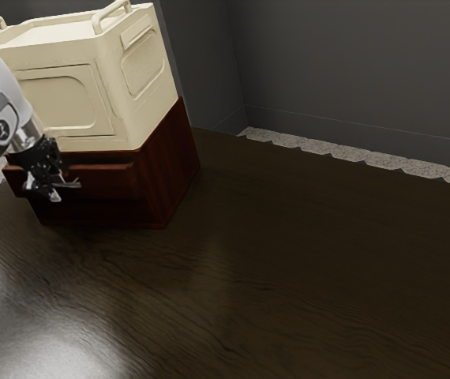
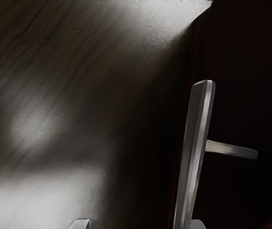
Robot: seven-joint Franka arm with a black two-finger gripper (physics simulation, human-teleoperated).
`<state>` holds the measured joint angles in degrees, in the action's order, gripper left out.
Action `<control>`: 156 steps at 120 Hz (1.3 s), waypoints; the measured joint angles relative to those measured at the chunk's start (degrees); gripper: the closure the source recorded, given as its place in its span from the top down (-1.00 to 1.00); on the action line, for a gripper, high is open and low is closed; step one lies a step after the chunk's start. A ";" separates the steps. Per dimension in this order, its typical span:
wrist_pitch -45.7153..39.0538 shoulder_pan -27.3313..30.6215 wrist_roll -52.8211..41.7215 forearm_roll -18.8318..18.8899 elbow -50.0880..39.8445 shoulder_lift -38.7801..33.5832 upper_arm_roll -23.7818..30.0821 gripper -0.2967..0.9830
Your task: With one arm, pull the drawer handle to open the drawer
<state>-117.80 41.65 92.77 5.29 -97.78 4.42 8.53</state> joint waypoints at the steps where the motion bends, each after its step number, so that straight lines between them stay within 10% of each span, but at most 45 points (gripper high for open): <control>1: -0.01 0.00 0.00 0.00 -0.17 -0.14 -0.02 -0.24; 156: -4.91 0.09 -0.41 -0.29 -26.20 -23.16 -2.79 -0.24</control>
<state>-122.71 41.74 92.36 5.01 -123.98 -18.73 5.74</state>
